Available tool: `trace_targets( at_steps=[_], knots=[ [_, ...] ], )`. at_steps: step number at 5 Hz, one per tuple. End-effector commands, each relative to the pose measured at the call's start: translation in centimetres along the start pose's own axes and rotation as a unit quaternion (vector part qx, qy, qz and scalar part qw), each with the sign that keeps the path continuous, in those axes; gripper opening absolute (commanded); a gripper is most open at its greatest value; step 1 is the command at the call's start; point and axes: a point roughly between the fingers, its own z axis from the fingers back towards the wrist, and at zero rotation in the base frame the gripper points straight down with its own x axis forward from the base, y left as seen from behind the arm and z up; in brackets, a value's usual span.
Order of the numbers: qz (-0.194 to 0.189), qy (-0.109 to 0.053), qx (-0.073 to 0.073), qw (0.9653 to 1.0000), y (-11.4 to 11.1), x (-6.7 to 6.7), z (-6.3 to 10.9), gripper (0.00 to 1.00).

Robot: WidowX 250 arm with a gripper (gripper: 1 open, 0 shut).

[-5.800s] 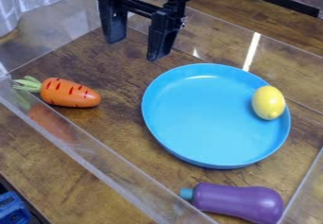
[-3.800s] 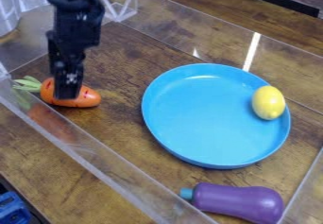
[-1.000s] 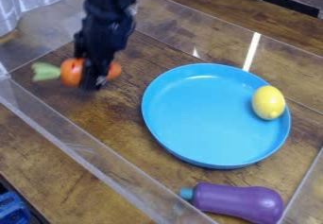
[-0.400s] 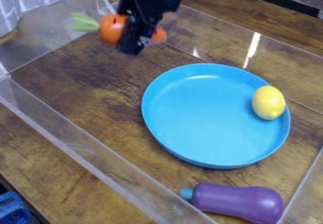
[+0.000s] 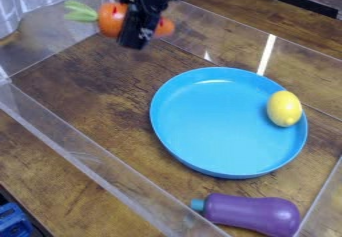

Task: Put the carrot on the blue tray

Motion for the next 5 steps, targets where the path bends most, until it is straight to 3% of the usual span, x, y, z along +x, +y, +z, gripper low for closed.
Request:
trace_targets(
  at_steps=[1,2,3,4,5],
  knots=[
    [0.019,-0.034,0.020,0.9991,-1.4,0.1,2.3,0.00],
    [0.023,-0.033,0.016,0.9990,-2.6,0.2,2.6,0.00],
    [0.089,-0.020,-0.003,0.9958,-3.4,0.1,2.9,0.00],
    [0.141,-0.009,-0.015,0.9898,-4.0,0.3,2.9,0.00],
    [0.135,-0.017,-0.012,0.9907,-4.6,1.1,3.1,0.00]
  ],
)
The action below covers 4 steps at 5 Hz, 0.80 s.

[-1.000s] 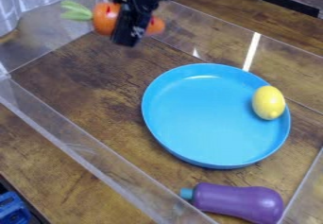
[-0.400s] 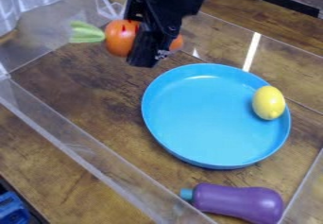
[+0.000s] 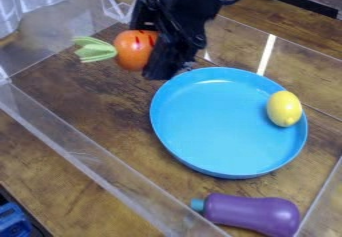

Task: Put the carrot on the blue tray

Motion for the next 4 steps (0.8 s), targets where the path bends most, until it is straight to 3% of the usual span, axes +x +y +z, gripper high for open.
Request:
trace_targets(
  at_steps=[1,2,4],
  knots=[
    [0.001,-0.041,0.012,0.9991,0.0,1.0,1.8,0.00],
    [-0.008,-0.048,0.018,0.9986,-0.2,1.4,1.8,0.00],
    [-0.013,-0.063,0.025,0.9976,-3.8,2.4,1.7,0.00]
  ],
)
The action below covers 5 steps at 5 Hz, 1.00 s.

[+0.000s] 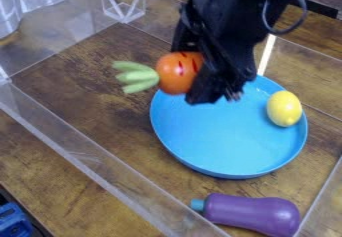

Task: Put the carrot on the blue tray

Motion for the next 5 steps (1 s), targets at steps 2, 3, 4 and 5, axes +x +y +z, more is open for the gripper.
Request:
trace_targets(
  at_steps=[2,3,4,5],
  knots=[
    [0.013,-0.024,-0.005,0.9996,0.6,0.3,1.8,0.00],
    [-0.003,-0.034,-0.003,0.9994,0.4,0.6,0.8,0.00],
    [0.008,-0.036,-0.006,0.9993,-0.1,0.7,0.4,0.00],
    [0.016,-0.034,-0.008,0.9993,-0.5,0.6,-0.1,0.00]
  ],
)
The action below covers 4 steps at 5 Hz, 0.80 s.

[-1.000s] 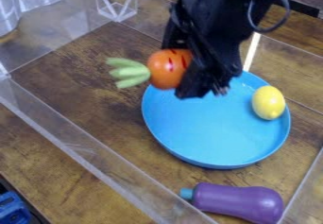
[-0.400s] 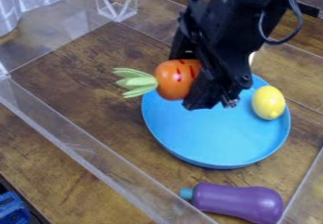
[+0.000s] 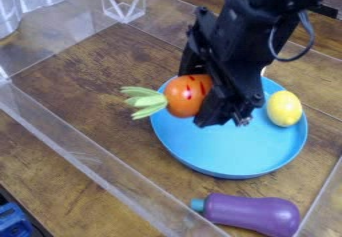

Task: Put the carrot on the blue tray

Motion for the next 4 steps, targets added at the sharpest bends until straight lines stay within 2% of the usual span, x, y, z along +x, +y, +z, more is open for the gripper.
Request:
trace_targets(
  at_steps=[1,3,4],
  knots=[
    [0.016,-0.017,-0.001,0.9997,0.2,0.4,0.9,0.00],
    [0.002,-0.027,-0.005,0.9996,0.5,2.1,-0.7,0.00],
    [0.033,-0.019,-0.012,0.9992,1.2,2.5,0.0,0.00]
  ],
)
